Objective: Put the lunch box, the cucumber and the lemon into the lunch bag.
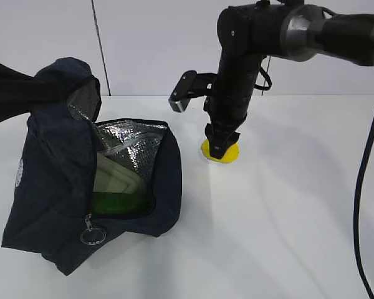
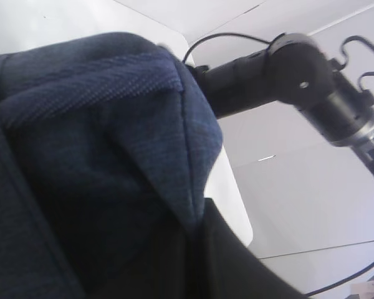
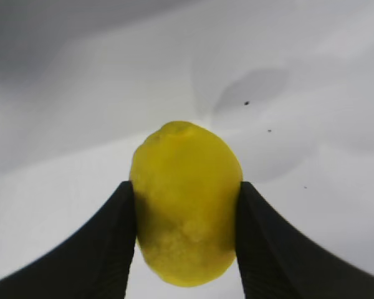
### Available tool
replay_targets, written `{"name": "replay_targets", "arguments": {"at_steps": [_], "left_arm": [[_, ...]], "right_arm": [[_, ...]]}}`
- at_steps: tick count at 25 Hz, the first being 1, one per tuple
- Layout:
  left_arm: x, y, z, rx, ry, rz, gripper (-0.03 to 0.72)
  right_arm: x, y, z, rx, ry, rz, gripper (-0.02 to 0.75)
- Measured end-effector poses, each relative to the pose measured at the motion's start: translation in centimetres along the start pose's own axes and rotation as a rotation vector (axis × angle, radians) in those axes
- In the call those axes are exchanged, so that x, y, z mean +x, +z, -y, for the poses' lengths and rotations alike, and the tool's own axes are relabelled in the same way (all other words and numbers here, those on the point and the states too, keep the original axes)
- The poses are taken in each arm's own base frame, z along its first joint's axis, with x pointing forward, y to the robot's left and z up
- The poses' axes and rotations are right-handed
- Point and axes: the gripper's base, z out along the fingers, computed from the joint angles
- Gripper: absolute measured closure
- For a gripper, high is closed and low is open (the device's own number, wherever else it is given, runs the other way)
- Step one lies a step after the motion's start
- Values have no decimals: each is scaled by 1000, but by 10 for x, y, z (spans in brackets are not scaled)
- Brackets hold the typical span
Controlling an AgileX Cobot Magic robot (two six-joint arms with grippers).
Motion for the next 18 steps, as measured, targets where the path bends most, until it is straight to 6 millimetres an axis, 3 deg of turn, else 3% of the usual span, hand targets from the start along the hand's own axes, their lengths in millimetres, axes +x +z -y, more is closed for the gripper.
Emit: {"name": "replay_targets", "arguments": {"at_steps": [4,9,18], "left_arm": [[-1,0,-2,-17,0,11,695],[-2,0,-4,-41,0,26,695],[-3,0,-4,-46,0,30,695]], "right_arm": [[-7,-18,4,19,236,64,385],[-16,-52,-6,-49,418,196,386],[-35,-110,-29,-280,543,492,386]]}}
